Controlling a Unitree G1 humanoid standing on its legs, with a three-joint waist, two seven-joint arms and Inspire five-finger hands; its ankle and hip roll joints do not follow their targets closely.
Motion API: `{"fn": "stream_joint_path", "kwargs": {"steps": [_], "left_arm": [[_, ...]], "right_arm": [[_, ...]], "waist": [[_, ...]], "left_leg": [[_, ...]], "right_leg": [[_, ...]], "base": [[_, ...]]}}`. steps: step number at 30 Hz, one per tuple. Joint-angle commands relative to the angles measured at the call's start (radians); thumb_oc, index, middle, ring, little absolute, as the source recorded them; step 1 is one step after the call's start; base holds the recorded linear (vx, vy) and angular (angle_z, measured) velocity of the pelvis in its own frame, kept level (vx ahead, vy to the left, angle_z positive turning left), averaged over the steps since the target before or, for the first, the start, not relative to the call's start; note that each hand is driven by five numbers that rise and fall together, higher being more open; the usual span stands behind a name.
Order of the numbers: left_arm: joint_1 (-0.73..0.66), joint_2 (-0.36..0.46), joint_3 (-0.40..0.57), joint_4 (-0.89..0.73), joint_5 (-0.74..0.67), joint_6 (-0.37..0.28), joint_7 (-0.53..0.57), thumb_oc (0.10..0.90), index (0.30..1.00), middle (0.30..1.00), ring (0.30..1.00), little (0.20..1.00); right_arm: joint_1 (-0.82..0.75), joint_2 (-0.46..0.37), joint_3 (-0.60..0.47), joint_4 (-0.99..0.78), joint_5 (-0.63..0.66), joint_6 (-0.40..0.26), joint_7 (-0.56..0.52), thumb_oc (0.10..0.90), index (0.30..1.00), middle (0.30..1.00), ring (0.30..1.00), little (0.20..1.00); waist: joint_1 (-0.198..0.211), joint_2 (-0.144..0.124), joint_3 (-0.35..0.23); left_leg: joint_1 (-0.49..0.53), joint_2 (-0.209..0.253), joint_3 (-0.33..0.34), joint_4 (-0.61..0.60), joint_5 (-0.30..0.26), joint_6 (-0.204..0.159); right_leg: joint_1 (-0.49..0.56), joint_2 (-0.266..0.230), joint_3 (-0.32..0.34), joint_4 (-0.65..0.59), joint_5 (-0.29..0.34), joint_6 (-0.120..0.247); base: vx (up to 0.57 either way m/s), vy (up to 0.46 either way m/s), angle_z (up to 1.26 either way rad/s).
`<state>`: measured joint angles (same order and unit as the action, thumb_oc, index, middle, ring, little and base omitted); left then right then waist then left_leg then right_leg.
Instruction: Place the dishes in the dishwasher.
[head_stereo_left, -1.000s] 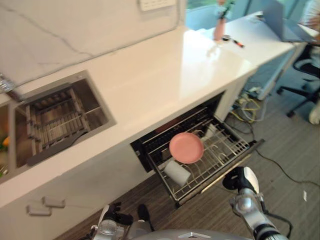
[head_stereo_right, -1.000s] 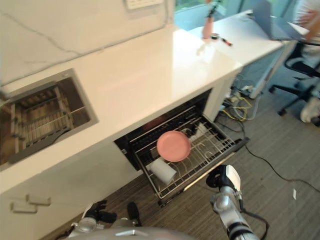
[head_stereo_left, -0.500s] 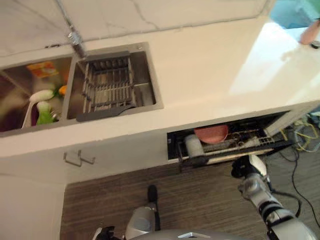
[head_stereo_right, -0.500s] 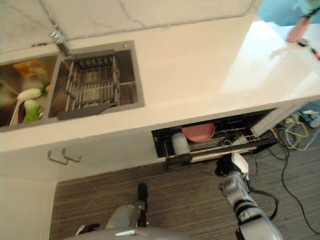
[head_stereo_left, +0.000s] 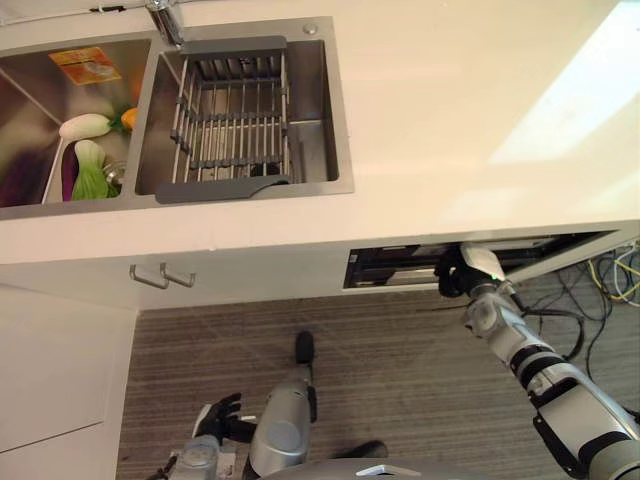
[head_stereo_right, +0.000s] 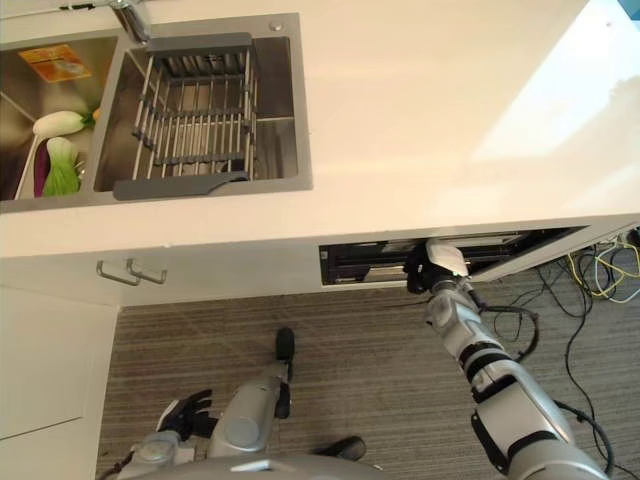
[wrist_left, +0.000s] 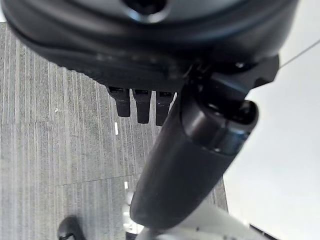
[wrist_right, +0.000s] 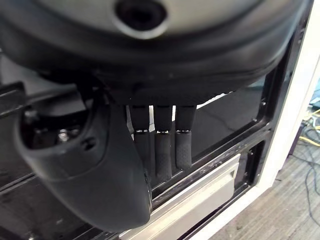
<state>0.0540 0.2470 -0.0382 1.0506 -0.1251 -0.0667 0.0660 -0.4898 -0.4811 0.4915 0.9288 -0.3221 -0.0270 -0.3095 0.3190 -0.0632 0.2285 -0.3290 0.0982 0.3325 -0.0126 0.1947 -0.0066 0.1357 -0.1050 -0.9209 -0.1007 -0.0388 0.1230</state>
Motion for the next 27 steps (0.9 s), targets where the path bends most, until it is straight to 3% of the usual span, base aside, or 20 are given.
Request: {"fn": "stream_joint_path", "kwargs": {"steps": [1,6,10,12,13,14,15,16,17,20,23,24,27], "left_arm": [[0.039,-0.003,-0.062,0.051,-0.044,-0.016,-0.012,0.800,0.900,0.900,0.900,0.900],[0.040,-0.015,-0.031,0.081,-0.053,-0.011,-0.015,0.800,0.900,0.900,0.900,0.900],[0.025,-0.026,0.034,0.141,-0.082,-0.004,-0.022,0.800,0.900,0.900,0.900,0.900],[0.019,-0.020,0.043,0.153,-0.092,-0.002,-0.019,0.800,0.900,0.900,0.900,0.900],[0.019,-0.020,0.042,0.153,-0.093,-0.003,-0.019,0.800,0.900,0.900,0.900,0.900],[0.016,-0.018,0.042,0.153,-0.096,-0.002,-0.015,0.800,0.900,0.900,0.900,0.900],[0.013,-0.015,0.039,0.153,-0.101,-0.003,-0.008,0.800,0.900,0.900,0.900,0.900],[0.009,-0.012,0.031,0.153,-0.106,-0.001,-0.004,0.800,0.900,0.900,0.900,0.900],[0.009,-0.013,0.027,0.160,-0.109,-0.002,-0.005,0.800,0.900,0.900,0.900,0.900],[-0.014,-0.025,0.008,0.183,-0.130,-0.008,-0.010,0.800,0.900,0.900,0.900,0.900],[-0.042,-0.016,-0.025,0.207,-0.100,-0.007,-0.022,0.800,0.900,0.900,0.900,0.900],[-0.057,-0.008,-0.033,0.218,-0.088,-0.008,-0.021,0.800,0.900,0.900,0.900,0.900],[-0.056,-0.014,-0.034,0.232,-0.070,-0.009,-0.027,0.800,0.900,0.900,0.900,0.900]], "right_arm": [[0.016,0.046,-0.035,-0.054,-0.007,-0.067,-0.011,0.800,0.900,0.900,0.900,0.900],[0.124,0.106,-0.071,-0.001,0.017,-0.060,-0.002,0.800,0.900,0.900,0.900,0.900],[0.302,0.162,-0.193,0.213,0.058,-0.022,0.007,0.800,0.900,0.900,0.900,0.900],[0.360,0.162,-0.246,0.259,0.071,-0.003,0.013,0.800,0.900,0.900,0.900,0.900],[0.361,0.162,-0.247,0.259,0.070,-0.003,0.013,0.800,0.900,0.900,0.900,0.900],[0.383,0.160,-0.270,0.277,0.079,0.005,0.016,0.800,0.900,0.900,0.900,0.900],[0.415,0.158,-0.300,0.305,0.094,0.015,0.025,0.800,0.900,0.900,0.900,0.900],[0.432,0.160,-0.341,0.342,0.130,0.027,0.032,0.800,0.900,0.900,0.900,0.900],[0.444,0.167,-0.365,0.363,0.158,0.030,0.035,0.800,0.900,0.900,0.900,0.900],[0.481,0.178,-0.423,0.406,0.247,0.029,0.042,0.800,0.900,0.900,0.900,0.900],[0.503,0.200,-0.431,0.420,0.287,0.023,0.063,0.800,0.900,0.900,0.900,0.900],[0.511,0.213,-0.425,0.423,0.292,0.025,0.070,0.800,0.900,0.900,0.900,0.900],[0.514,0.221,-0.430,0.441,0.298,0.031,0.078,0.800,0.900,0.900,0.900,0.900]], "waist": [[0.036,0.008,-0.074],[0.005,0.007,-0.077],[-0.042,-0.022,-0.095],[-0.081,-0.024,-0.097],[-0.082,-0.025,-0.096],[-0.105,-0.023,-0.095],[-0.135,-0.017,-0.083],[-0.171,-0.008,-0.069],[-0.189,-0.002,-0.066],[-0.204,0.010,-0.058],[-0.233,0.017,-0.057],[-0.238,0.010,-0.059],[-0.234,-0.006,-0.081]], "left_leg": [[0.054,0.002,0.037,-0.059,-0.023,-0.056],[0.069,0.003,0.045,-0.060,-0.032,-0.052],[0.125,-0.019,0.053,-0.057,-0.087,-0.025],[0.189,-0.055,0.040,-0.066,-0.140,0.003],[0.190,-0.061,0.039,-0.067,-0.142,0.007],[0.223,-0.077,0.027,-0.070,-0.168,0.019],[0.258,-0.095,0.002,-0.075,-0.191,0.037],[0.292,-0.105,-0.034,-0.075,-0.214,0.055],[0.309,-0.102,-0.060,-0.075,-0.218,0.054],[0.318,-0.093,-0.133,-0.075,-0.204,0.032],[0.307,-0.080,-0.209,-0.070,-0.176,0.011],[0.312,-0.087,-0.230,-0.068,-0.177,0.011],[0.310,-0.101,-0.250,-0.067,-0.182,0.001]], "right_leg": [[0.044,-0.001,0.073,0.071,-0.128,-0.049],[0.043,-0.005,0.085,0.075,-0.124,-0.044],[0.056,-0.041,0.103,0.130,-0.101,-0.013],[0.033,-0.120,0.109,0.297,-0.052,0.031],[0.032,-0.130,0.108,0.308,-0.054,0.037],[0.014,-0.169,0.130,0.400,-0.009,0.059],[-0.020,-0.215,0.175,0.533,0.032,0.079],[-0.091,-0.256,0.276,0.708,0.035,0.086],[-0.129,-0.244,0.340,0.741,0.013,0.076],[-0.169,-0.195,0.439,0.601,-0.102,0.033],[-0.168,-0.149,0.537,0.357,-0.081,0.007],[-0.162,-0.127,0.556,0.341,-0.082,0.007],[-0.090,-0.114,0.509,0.252,-0.066,0.024]], "base": [[0.00,0.000,0.00],[0.00,0.017,0.03],[0.04,0.126,-0.28],[0.13,0.227,-0.11],[0.13,0.203,0.24],[0.15,0.219,0.22],[0.22,0.278,0.22],[0.18,0.186,0.41],[0.10,0.045,0.79],[0.04,-0.160,1.05],[0.01,-0.200,0.82],[0.00,-0.151,0.90],[0.05,-0.139,1.08]]}}
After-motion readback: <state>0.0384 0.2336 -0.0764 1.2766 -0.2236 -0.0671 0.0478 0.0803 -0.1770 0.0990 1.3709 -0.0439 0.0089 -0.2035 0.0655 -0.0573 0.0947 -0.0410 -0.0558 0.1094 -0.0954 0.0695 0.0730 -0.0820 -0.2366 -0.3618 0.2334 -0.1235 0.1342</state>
